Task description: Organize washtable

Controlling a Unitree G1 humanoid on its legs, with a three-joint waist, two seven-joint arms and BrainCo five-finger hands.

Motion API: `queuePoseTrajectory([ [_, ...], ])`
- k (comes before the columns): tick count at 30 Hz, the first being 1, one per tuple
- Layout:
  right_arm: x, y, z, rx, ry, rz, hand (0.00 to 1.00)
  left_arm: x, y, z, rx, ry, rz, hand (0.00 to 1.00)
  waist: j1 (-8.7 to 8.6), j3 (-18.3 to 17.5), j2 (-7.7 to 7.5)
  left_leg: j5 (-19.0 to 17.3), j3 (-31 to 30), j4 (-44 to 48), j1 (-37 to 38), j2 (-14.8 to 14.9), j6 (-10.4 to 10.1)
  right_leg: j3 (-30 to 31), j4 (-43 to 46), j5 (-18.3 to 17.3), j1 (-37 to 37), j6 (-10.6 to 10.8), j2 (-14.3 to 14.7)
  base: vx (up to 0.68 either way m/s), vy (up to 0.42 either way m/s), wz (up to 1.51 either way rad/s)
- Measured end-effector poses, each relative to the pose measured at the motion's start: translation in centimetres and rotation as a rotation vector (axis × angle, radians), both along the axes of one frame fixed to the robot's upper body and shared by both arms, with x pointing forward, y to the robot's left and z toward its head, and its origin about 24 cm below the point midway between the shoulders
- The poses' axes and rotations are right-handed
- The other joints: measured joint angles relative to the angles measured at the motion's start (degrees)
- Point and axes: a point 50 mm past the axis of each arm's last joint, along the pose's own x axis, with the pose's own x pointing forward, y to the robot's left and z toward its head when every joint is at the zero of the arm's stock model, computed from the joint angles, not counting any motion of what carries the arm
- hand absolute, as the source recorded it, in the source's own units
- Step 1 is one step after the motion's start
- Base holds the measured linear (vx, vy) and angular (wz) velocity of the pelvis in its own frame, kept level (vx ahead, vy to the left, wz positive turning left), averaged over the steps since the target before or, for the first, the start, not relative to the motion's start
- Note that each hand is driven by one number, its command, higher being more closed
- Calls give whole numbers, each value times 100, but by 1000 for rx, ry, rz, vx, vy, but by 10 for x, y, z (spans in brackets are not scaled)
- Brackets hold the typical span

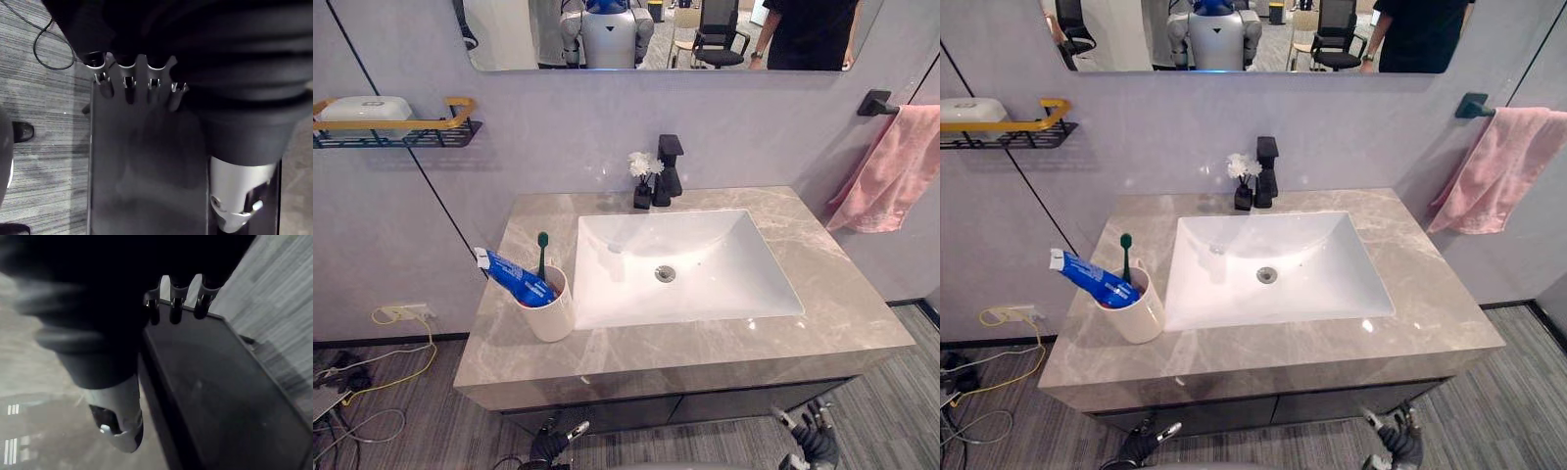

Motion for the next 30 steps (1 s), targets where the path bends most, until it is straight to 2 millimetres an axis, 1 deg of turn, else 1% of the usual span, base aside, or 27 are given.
queuePoseTrajectory([
  [4, -11, 14, -17, 82, 79, 26, 0, -2, 0, -3, -2, 19, 0, 0, 7, 9, 13, 12, -68, -38, 120, -18, -11, -57, -97, 3, 148, 4, 34, -9, -30, 7],
  [5, -18, 17, -22, 103, 109, 22, 0, -1, 0, -3, -1, 17, -2, 0, 10, 9, 14, 26, -96, -74, 145, -24, -10, -82, -106, 3, 163, 5, 34, -36, -11, 9],
  [8, -23, 20, -29, 140, 144, 20, 0, 0, 0, -3, 3, 17, -23, 0, 9, 14, 7, 39, -202, -89, 136, -40, -5, -136, -124, 3, 170, 5, 24, -15, -17, 9],
  [12, -23, 24, -36, 167, 178, 34, 0, 2, 1, -4, 8, 21, -39, 0, 15, 35, -10, 40, -314, -89, 142, -50, -4, -203, -195, 5, 258, 9, 28, -13, -26, 10],
  [14, -20, 26, -38, 173, 191, 59, 0, 3, 1, -4, 10, 14, -44, 0, 10, 63, -26, 43, -368, -84, 142, -55, -7, -260, -207, 5, 258, 8, 31, 13, -22, 11],
  [18, -6, 27, -40, 173, 183, 93, 0, 9, 2, -2, 17, 0, -58, 0, 12, 237, -63, 49, -447, -74, 131, -80, -14, -334, -234, 4, 301, 9, 36, -21, -23, 9],
  [22, -4, 29, -42, 180, 192, 102, 0, 11, 4, -2, 29, -7, -71, 0, 15, 289, -115, 49, -550, -77, 107, -90, -14, -443, -282, -7, 355, 22, 34, 7, -30, 14],
  [26, 5, 29, -41, 157, 187, 162, 0, 15, 5, -1, 51, -10, -84, 0, 1, 423, -115, 49, -583, -75, 100, -103, -13, -473, -282, -9, 366, 23, 26, -4, -20, 4],
  [30, 6, 29, -42, 157, 195, 162, 0, 16, 6, -1, 58, -11, -88, 0, 0, 434, -120, 49, -625, -71, 96, -107, -13, -519, -283, -12, 388, 26, 21, -12, -23, 5],
])
